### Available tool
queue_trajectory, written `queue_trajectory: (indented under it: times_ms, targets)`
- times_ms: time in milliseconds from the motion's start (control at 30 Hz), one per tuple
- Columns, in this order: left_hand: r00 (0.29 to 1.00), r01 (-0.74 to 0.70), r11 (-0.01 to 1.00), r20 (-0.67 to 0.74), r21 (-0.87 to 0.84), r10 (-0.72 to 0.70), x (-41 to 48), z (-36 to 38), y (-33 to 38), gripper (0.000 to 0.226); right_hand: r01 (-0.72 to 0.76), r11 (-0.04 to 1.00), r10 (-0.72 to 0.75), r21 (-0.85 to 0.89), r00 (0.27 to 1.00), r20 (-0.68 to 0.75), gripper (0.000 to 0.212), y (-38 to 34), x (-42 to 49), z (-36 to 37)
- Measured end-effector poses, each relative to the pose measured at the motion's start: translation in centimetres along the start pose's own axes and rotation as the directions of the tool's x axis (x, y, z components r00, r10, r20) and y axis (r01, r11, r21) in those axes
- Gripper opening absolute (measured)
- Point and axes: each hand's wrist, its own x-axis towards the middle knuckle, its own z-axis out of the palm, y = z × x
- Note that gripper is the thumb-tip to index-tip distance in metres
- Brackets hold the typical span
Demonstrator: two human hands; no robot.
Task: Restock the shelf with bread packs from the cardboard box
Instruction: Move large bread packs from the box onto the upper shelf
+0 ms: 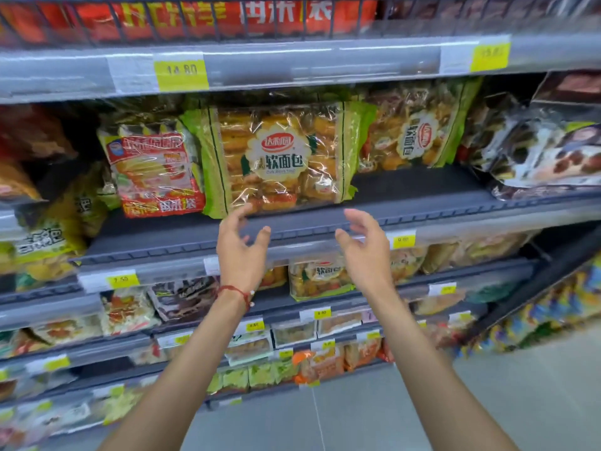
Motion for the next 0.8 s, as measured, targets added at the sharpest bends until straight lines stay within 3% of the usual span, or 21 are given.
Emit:
queue_trajectory:
  times_ms: [167,267,400,533,800]
  targets:
    - [0.969,-0.013,0.999,0.248,0.041,0.003,-4.0,-0.3,-2.0,0.036,-0.068,0.998,0.069,0.013,0.993,-0.092,0.027,2.1,-7.2,0.5]
    - [0.906,-0.06,0.997,0.422,0.057,0.031,-6.6,-1.3,-4.2,0.033,-0.121,0.991,0.127,0.052,0.98,-0.154,0.024,3.4,-12.4,1.2]
    - [0.762,-0.054,0.996,0.647,0.068,-0.003,-11.6,-3.0,-7.1,0.031,-0.201,0.975,0.22,0.092,0.932,-0.289,0.035,5.4,-20.4,2.2]
    - [0.62,0.022,0.998,0.783,0.052,-0.054,-17.9,-4.2,-8.8,0.026,-0.315,0.942,0.335,0.113,0.873,-0.354,0.028,6.7,-30.3,2.0]
    - [0.238,-0.011,0.995,0.967,0.097,-0.092,-33.4,-4.9,-9.9,0.032,-0.553,0.817,0.546,0.163,0.652,-0.526,0.029,8.3,-49.7,-1.4]
